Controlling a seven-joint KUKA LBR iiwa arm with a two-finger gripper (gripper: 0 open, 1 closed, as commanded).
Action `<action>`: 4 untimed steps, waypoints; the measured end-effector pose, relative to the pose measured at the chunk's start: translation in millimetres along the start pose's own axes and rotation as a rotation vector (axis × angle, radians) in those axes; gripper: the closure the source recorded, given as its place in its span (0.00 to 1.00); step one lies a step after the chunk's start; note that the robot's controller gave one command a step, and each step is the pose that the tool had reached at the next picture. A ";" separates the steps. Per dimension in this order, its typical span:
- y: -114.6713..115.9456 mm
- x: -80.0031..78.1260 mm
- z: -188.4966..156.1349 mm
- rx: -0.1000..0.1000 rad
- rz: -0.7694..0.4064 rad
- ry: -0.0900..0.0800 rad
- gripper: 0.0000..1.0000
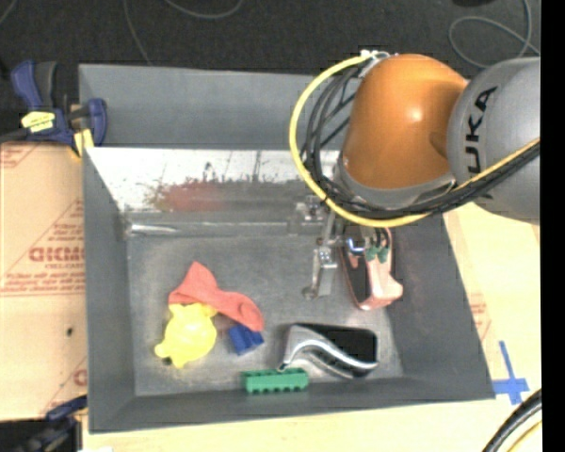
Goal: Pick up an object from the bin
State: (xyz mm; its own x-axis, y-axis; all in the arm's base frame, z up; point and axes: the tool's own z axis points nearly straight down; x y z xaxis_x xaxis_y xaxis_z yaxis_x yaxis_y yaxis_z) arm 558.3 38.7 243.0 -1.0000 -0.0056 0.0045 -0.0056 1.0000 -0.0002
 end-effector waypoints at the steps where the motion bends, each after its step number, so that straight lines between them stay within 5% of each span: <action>1: -0.1 -1.2 -4.8 -0.001 0.001 -0.008 0.00; 4: 72.1 13.2 96.0 0.003 -0.325 -0.005 0.00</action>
Offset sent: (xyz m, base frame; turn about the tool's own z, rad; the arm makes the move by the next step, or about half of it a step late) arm 0.0023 0.0800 -0.0979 -0.4266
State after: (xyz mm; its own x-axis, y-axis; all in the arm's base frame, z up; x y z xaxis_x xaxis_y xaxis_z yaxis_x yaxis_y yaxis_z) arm 544.3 110.7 147.0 -0.9457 -0.3249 -0.0006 -0.3249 0.9457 -0.0025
